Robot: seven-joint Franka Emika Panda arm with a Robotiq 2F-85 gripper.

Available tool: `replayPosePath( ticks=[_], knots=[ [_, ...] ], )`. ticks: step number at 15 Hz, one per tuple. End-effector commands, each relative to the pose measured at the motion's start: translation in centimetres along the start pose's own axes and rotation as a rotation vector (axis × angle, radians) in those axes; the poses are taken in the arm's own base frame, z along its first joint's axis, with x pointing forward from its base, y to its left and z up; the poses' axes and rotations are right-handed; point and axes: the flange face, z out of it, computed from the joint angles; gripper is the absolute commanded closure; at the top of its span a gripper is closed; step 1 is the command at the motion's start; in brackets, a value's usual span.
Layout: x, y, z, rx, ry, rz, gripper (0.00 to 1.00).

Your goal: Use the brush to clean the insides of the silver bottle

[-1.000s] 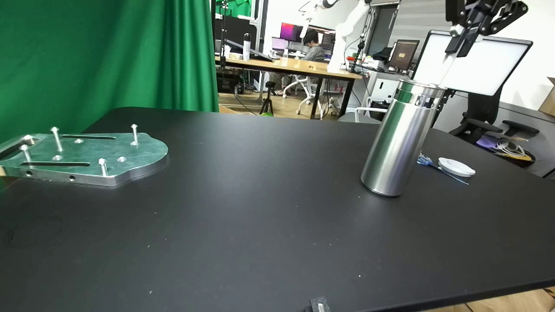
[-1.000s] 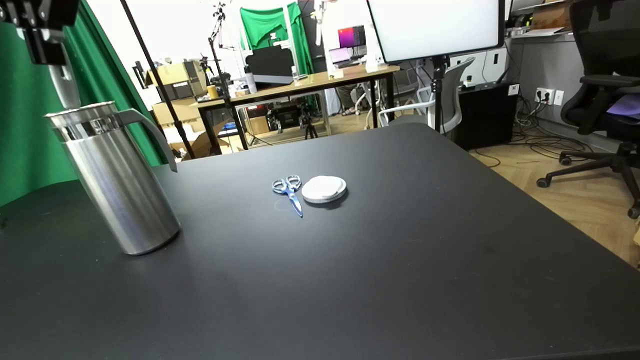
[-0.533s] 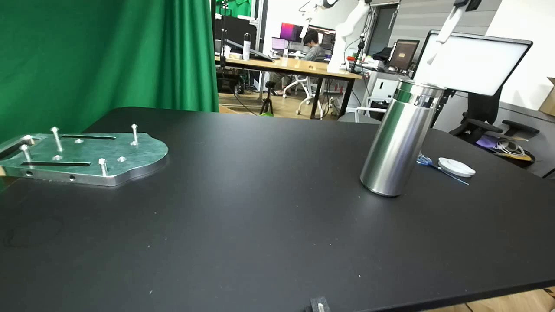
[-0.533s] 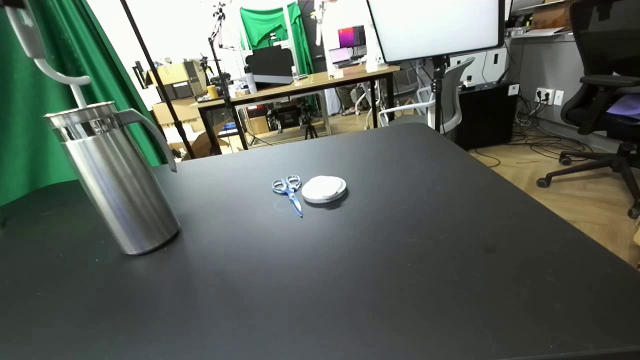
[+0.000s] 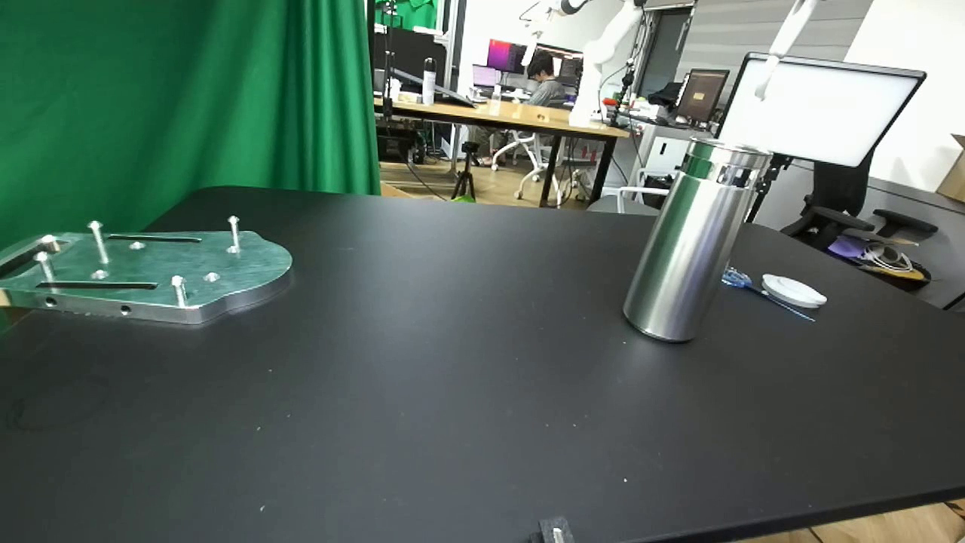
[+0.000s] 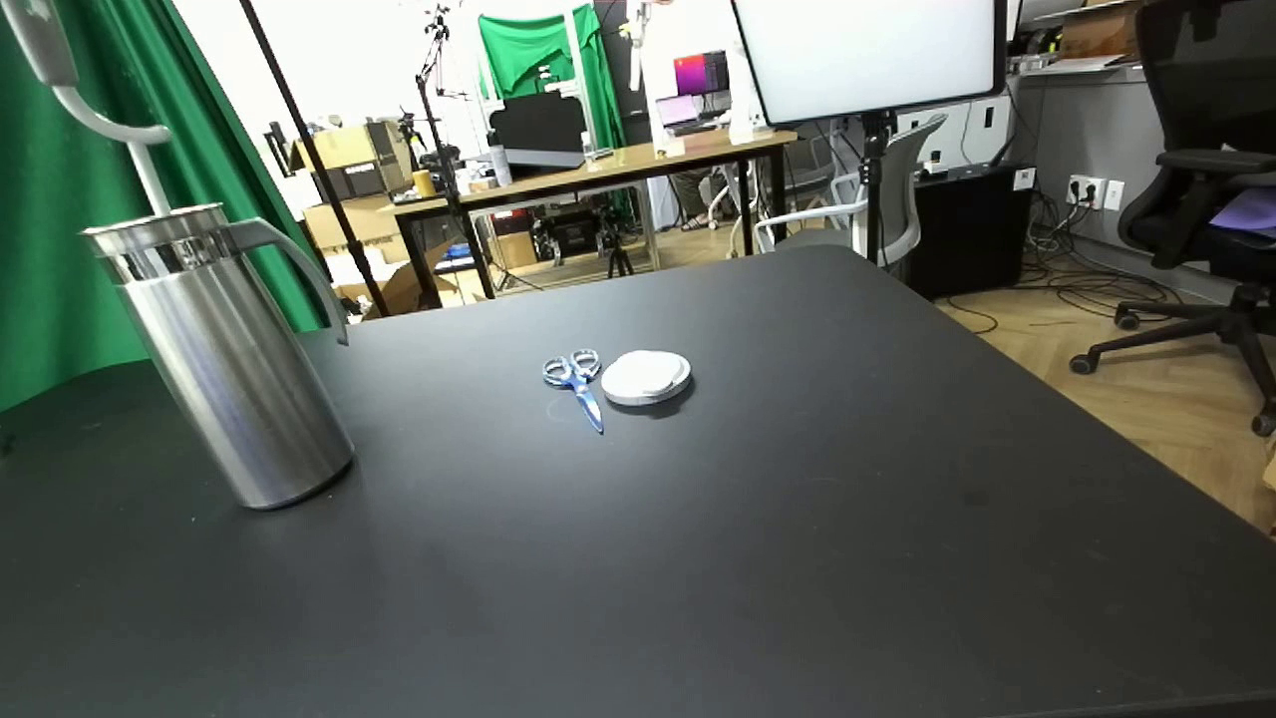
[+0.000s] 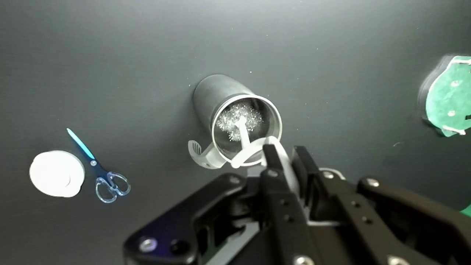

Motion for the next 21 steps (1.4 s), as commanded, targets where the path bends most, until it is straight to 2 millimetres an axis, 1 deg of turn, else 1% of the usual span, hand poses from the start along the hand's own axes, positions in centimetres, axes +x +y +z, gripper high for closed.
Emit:
replayPosePath(
  ticks=[1,3,5,7,9,12,14,21],
  knots=[
    [1.7,2.0,3.2,-0.006,-0.049,0.019,0.96],
    [2.4,3.0,5.7,-0.008,-0.082,0.026,0.96],
    [2.9,3.6,7.8,-0.009,-0.113,0.034,0.96],
    [3.4,3.8,9.3,-0.011,-0.137,0.036,0.96],
    [3.7,3.8,9.9,-0.013,-0.147,0.036,0.96],
    [3.5,2.9,8.6,-0.019,-0.131,0.027,0.96],
    [3.0,1.9,7.2,-0.021,-0.115,0.014,0.96],
    [-0.2,-3.0,0.1,-0.033,-0.01,-0.076,0.96]
  ],
)
